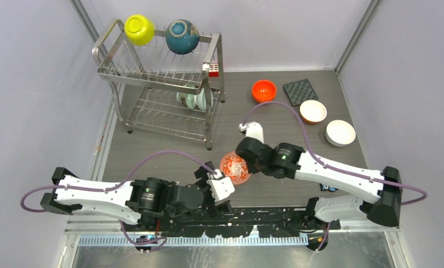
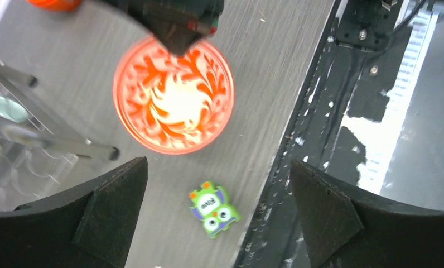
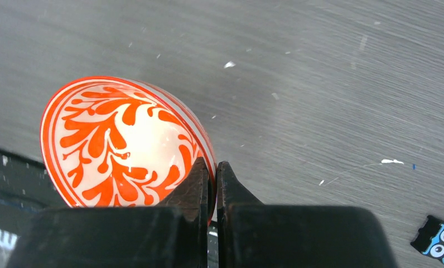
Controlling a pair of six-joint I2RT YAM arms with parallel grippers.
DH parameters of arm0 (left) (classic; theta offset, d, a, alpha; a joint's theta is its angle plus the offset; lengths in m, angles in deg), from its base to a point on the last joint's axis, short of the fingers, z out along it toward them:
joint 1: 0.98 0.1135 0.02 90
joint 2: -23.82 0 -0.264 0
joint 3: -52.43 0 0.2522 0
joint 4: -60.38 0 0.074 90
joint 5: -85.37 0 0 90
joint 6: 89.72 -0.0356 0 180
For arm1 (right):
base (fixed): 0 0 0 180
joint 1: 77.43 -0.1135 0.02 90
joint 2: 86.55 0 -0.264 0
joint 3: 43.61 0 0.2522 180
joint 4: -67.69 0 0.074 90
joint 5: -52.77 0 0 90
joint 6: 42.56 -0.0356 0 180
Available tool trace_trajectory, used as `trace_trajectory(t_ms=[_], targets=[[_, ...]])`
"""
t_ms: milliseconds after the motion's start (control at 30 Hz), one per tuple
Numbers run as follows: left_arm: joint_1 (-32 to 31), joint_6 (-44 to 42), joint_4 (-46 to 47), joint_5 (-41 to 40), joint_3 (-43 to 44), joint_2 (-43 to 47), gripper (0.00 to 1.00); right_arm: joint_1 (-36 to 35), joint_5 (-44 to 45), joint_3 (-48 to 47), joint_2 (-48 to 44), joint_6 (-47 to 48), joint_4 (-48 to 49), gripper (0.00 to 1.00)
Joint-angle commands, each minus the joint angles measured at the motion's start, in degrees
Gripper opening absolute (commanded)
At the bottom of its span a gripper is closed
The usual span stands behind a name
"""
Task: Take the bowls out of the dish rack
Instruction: Place the bowl with the bowl.
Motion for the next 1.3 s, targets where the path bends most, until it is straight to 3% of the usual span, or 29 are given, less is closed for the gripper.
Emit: trace_trajectory(t_ms=[0, 67, 167, 267, 367, 533, 667, 800, 867, 1067, 1167, 1267], targets=[[0.3, 25.4, 8.9, -9.6, -3.3, 1.2, 1.0, 2.4, 5.1, 3.9, -7.9, -5.3, 6.9, 0.01], [2.5, 37.6, 7.9, -14.6, -4.5, 2.1, 1.0, 2.5, 5.0, 5.0, -9.5, -5.8, 8.0, 0.01], [10.1, 53.7, 6.6, -12.1, -6.2, 3.2, 1.0, 2.5, 4.2, 5.3, -9.3, -6.8, 7.8, 0.01], [16.2, 65.2, 3.5, -8.6, -4.4, 1.1, 1.0, 2.5, 3.4, 5.8, -9.2, -7.8, 8.2, 0.01], [18.4, 70.4, -3.8, -8.5, 1.3, -3.8, 1.0, 2.5, 2.9, 6.3, -9.7, -8.4, 8.9, 0.01], [19.5, 72.2, -7.4, -7.9, 6.1, -9.5, 0.98, 2.5, 2.3, 6.4, -9.7, -9.2, 9.1, 0.01], [19.7, 71.5, -7.8, -8.7, 6.7, -12.2, 0.8, 2.5, 1.6, 6.3, -9.6, -10.1, 9.0, 0.01], [19.8, 72.6, -14.9, -11.4, 10.3, -16.0, 0.52, 2.5, 1.6, 5.2, -8.8, -10.5, 7.5, 0.01], [20.0, 72.9, -16.6, -11.9, 11.2, -17.3, 0.44, 2.5, 1.5, 4.8, -8.6, -10.7, 6.9, 0.01], [20.8, 73.1, -17.2, -10.8, 11.8, -21.1, 0.4, 2.5, 0.6, 4.1, -8.3, -11.3, 6.8, 0.01], [21.4, 74.1, -18.2, -10.3, 12.2, -22.6, 0.31, 2.5, 0.5, 3.8, -8.3, -11.4, 6.6, 0.01], [22.0, 74.3, -18.5, -9.6, 12.6, -23.6, 0.32, 2.5, 0.3, 3.6, -8.3, -11.3, 6.5, 0.01]])
